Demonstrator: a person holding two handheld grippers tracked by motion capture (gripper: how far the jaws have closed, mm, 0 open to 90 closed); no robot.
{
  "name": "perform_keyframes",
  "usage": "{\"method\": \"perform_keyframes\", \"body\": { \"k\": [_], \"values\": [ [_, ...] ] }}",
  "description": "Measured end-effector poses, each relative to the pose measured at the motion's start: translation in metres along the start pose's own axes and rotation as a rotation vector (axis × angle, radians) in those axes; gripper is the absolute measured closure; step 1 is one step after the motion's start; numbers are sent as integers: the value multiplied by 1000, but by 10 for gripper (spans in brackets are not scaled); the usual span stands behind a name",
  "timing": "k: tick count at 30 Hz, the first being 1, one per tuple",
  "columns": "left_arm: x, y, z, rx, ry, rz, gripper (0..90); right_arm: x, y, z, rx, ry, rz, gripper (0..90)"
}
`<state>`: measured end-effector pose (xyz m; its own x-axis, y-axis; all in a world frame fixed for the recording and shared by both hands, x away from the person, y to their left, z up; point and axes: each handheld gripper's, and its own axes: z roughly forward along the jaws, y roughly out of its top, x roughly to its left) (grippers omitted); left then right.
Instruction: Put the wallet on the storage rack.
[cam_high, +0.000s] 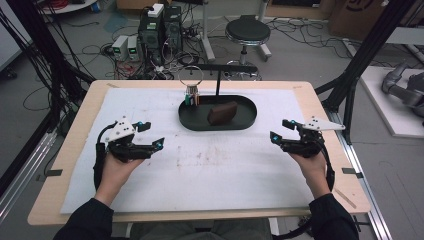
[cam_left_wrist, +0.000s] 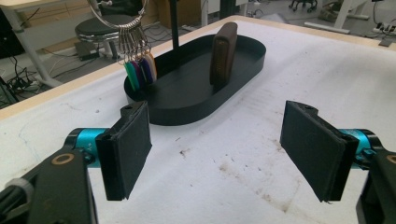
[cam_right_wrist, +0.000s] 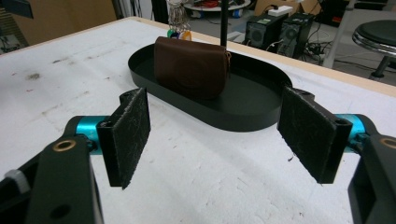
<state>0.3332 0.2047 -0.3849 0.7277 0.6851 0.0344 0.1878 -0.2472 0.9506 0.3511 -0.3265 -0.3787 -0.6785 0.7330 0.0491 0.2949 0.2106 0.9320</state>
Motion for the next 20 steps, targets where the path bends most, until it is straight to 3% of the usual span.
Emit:
{"method": "perform_keyframes", "body": {
  "k": [20],
  "values": [
    [5, 0, 7, -2, -13, -18, 237, -5, -5, -8, 8, -33, 11, 252]
  ]
}}
